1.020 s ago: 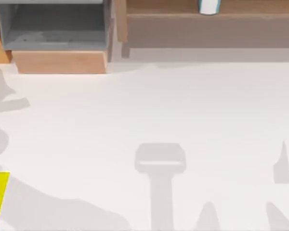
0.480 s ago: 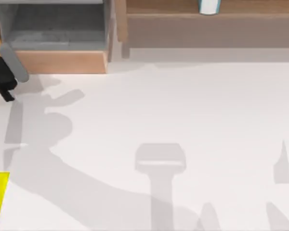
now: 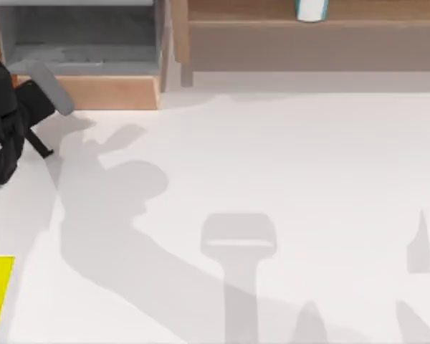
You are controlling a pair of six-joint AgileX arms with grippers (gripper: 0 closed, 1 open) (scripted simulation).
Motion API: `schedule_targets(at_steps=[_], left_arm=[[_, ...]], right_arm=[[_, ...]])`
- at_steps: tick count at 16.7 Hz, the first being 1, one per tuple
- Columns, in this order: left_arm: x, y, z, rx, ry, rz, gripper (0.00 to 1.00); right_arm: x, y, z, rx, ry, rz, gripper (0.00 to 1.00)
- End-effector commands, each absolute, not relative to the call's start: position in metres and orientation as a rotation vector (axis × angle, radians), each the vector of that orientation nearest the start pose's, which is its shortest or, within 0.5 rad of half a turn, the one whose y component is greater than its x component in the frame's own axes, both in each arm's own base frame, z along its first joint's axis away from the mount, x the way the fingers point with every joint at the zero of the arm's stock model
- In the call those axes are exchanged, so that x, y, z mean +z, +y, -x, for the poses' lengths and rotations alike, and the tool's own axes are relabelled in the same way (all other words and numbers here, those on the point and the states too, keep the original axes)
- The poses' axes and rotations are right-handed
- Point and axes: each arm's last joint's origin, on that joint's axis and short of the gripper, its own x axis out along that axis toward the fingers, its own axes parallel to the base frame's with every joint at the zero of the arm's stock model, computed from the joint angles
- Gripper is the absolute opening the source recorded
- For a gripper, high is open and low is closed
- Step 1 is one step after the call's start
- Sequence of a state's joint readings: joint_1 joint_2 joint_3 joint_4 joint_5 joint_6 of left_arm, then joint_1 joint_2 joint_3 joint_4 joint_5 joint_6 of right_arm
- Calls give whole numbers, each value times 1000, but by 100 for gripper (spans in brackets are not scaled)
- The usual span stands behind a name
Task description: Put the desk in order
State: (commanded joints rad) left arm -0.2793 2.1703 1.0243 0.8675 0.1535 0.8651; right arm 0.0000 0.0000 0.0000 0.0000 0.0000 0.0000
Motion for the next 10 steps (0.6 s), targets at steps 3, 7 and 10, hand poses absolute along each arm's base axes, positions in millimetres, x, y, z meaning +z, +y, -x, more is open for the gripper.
schedule_targets(at_steps=[3, 7, 10], left_arm=[[83, -157, -392, -552, 168, -759, 100], [75, -204, -376, -582, 254, -653, 100], [75, -241, -367, -599, 282, -588, 100]], right_arm=[[160, -1, -106, 0, 0, 0, 100], [160, -1, -106, 0, 0, 0, 100], [160, -1, -106, 0, 0, 0, 100]])
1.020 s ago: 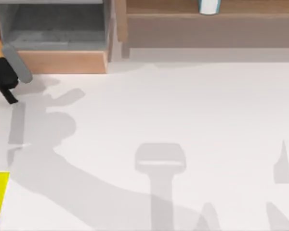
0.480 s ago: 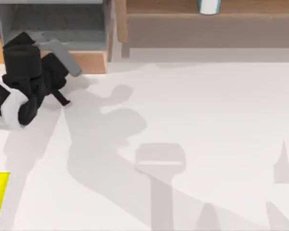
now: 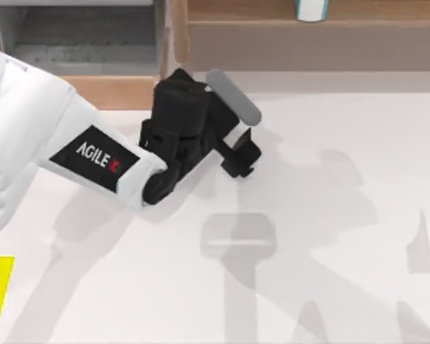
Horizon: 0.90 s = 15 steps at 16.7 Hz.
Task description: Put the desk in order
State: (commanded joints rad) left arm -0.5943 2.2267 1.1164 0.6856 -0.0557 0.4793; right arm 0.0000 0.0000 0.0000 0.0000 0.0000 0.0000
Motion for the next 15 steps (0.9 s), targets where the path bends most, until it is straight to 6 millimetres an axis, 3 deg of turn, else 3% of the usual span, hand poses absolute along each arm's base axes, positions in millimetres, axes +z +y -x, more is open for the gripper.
schedule_targets(at_steps=[8, 15], left_arm=[[76, -328, -344, -578, 316, -462, 100], [105, -388, -348, -422, 224, -317, 100]], right_arm=[[160, -1, -106, 0, 0, 0, 100], [160, -1, -106, 0, 0, 0, 100]])
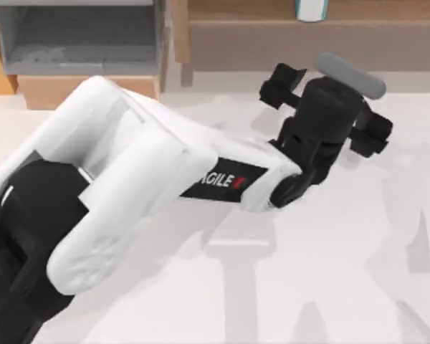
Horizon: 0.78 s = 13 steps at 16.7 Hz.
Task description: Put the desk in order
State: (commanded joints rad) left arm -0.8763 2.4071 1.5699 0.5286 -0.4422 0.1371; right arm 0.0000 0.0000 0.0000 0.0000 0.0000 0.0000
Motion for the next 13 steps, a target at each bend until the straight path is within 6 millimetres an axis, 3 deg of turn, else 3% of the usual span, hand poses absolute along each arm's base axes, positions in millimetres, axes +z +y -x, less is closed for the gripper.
schedule_targets(at_steps=[4, 8, 13], left_arm=[[152, -412, -372, -253, 103, -158, 100], [194, -411, -397, -74, 9, -18, 100], [204, -406, -406, -17, -11, 13, 100]], right_arm=[[160, -1, -106, 0, 0, 0, 100], [160, -1, -106, 0, 0, 0, 100], [160, -1, -106, 0, 0, 0, 100]])
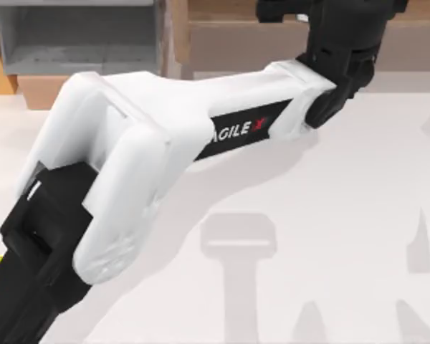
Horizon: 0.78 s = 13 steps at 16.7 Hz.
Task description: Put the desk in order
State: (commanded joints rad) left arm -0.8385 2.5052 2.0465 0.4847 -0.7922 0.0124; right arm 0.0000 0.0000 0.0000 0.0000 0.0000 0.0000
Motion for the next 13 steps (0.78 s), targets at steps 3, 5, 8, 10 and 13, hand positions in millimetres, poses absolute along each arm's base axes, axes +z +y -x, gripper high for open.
schedule_targets(at_steps=[3, 5, 8, 10, 13], left_arm=[[207, -407, -403, -23, -15, 16, 100], [204, -407, -407, -18, -9, 11, 100], [205, -408, -416, -18, -14, 16, 100], [206, -407, -422, -17, -15, 17, 100], [204, -407, -426, -17, -11, 13, 100]], right_arm=[[160, -1, -106, 0, 0, 0, 100], [160, -1, -106, 0, 0, 0, 100], [160, -1, -106, 0, 0, 0, 100], [160, -1, -106, 0, 0, 0, 100], [160, -1, -106, 0, 0, 0, 100]])
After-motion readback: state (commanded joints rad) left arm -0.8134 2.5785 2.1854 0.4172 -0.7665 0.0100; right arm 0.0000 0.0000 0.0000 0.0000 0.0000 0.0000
